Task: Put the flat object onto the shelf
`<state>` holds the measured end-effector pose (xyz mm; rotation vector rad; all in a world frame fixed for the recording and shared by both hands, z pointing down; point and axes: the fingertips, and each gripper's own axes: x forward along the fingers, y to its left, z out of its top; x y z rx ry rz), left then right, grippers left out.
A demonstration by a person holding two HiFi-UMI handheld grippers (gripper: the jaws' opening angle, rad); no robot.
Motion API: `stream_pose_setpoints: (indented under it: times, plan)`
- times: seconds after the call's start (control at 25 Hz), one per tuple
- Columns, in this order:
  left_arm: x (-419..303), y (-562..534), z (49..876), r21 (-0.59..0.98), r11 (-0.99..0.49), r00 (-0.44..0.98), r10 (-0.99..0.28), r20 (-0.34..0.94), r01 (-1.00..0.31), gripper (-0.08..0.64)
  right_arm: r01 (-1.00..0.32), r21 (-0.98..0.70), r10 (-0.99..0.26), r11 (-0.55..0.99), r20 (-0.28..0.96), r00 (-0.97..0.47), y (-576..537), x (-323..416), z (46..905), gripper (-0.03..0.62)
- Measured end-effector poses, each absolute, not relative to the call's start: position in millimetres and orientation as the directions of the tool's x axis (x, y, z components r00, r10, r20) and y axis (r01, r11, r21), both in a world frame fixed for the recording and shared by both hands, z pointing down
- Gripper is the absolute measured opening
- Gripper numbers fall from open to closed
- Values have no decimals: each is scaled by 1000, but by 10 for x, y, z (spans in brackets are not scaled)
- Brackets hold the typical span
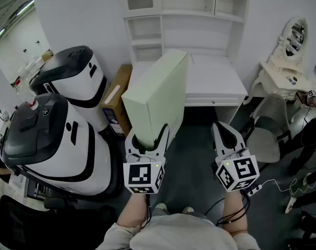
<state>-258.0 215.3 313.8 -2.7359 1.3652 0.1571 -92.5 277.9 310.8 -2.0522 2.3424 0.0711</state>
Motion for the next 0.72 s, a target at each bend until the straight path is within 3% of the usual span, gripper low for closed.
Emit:
stream_pose_setpoints:
  times: [0.72]
  plan:
    - [-3009,2006,3149,-13,-568,564,-815,-135,-823,296,-986,23,-986,162,-42,-163,2568,-1325,3157,9]
